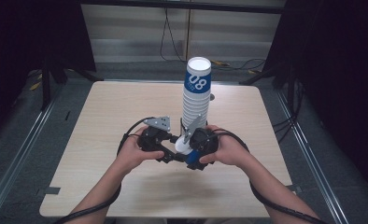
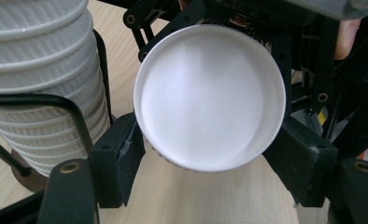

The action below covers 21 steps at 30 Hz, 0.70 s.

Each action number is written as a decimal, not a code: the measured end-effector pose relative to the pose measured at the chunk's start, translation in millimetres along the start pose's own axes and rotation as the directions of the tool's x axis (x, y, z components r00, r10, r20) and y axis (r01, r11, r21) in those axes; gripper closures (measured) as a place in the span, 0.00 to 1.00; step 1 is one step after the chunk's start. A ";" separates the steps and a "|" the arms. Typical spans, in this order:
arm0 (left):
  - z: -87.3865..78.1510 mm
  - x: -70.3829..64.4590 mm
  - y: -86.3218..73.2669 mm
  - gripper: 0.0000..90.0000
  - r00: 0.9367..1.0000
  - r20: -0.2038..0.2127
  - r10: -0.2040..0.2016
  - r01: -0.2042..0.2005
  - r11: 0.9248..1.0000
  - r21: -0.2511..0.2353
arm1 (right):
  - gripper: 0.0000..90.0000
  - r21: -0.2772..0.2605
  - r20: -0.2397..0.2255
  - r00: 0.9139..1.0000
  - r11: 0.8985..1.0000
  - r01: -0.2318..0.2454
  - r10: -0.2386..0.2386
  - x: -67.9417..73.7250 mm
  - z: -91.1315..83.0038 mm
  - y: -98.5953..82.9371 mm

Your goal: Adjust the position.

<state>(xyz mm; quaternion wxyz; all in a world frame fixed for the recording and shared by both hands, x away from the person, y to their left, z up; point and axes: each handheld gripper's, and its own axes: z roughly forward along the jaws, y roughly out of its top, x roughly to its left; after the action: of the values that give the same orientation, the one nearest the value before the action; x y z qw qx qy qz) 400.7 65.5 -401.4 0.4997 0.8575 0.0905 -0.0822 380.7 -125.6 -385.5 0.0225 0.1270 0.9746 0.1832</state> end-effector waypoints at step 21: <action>-11.2 1.2 -9.3 0.33 0.999 -0.028 -0.025 0.024 0.999 -0.025 | 0.15 -0.114 0.009 0.999 0.993 -0.043 0.044 -4.4 3.4 -11.1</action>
<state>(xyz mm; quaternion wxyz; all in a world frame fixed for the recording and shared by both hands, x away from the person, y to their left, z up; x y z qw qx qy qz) 400.3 79.9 -404.0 0.5078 0.8513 0.1089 -0.0752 382.5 -135.5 -392.7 0.0315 0.1478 0.9594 0.2382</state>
